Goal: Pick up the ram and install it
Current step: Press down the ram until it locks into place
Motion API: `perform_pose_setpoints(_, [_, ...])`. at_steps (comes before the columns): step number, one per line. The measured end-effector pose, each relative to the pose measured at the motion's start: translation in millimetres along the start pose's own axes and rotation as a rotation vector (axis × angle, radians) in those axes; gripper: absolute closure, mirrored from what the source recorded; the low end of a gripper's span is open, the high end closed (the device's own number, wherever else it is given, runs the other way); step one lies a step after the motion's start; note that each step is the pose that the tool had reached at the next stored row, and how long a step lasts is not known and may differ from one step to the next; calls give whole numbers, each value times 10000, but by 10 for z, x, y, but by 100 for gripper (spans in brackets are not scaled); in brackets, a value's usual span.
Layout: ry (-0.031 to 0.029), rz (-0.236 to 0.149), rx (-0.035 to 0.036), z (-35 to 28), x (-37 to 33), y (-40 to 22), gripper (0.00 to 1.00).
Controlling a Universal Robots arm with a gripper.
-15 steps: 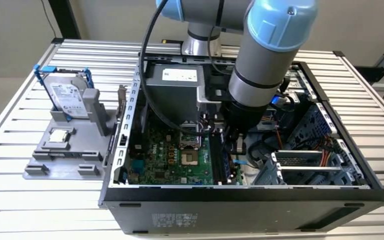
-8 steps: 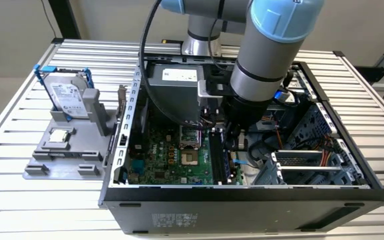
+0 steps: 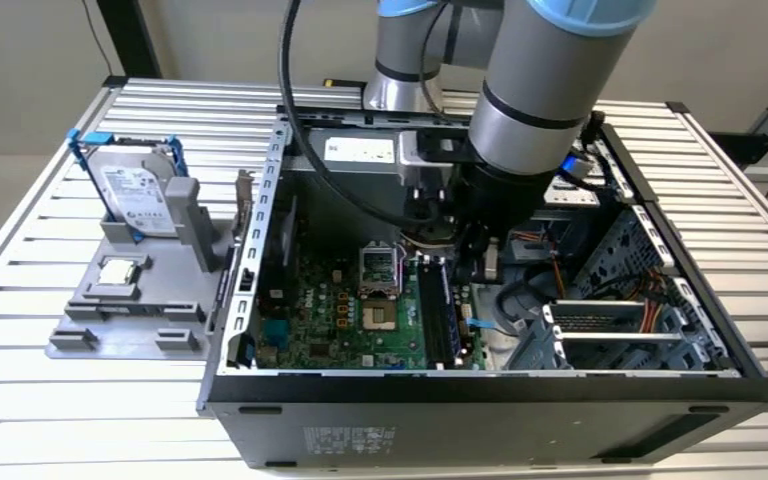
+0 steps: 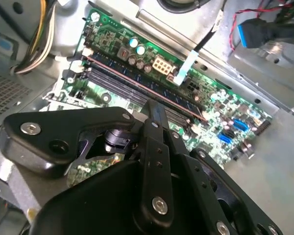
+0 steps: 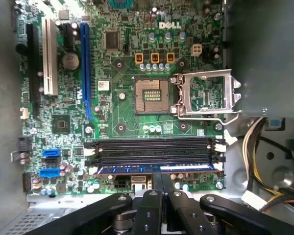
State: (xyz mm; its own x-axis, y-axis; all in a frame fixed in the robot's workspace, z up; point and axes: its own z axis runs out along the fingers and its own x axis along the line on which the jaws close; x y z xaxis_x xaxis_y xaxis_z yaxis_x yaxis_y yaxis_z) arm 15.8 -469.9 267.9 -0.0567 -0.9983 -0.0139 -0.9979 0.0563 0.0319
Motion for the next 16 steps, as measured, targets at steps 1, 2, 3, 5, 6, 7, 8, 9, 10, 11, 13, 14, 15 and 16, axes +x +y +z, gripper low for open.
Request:
perform_pose_setpoints(1, [1, -1, -2, -35, -1, 1, 100])
perform_pose_setpoints(2, [-2, -1, -2, -60, -1, 2, 100])
perform_pose_setpoints(3, [0, 0, -5, -88, -1, 3, 100])
perform_pose_setpoints(5, [0, -1, -5, -142, -2, 4, 100])
perform_pose_setpoints(6, [1, -1, -6, -164, -2, 5, 100])
perform_pose_setpoints(7, [2, -1, -6, -185, -3, 6, 100])
perform_pose_setpoints(8, [2, -1, -6, -203, -3, 6, 100])
perform_pose_setpoints(9, [4, -1, -6, -228, -3, 7, 100])
perform_pose_setpoints(10, [2, -1, -5, -259, -4, 8, 100])
perform_pose_setpoints(11, [4, 0, -5, -293, -4, 9, 100])
perform_pose_setpoints(13, [7, 0, -5, -363, -5, 11, 100])
perform_pose_setpoints(14, [10, -1, -5, -394, -6, 12, 100])
perform_pose_setpoints(15, [13, 0, -5, -429, -6, 14, 100])
perform_pose_setpoints(16, [16, 0, -5, -463, -6, 15, 100])
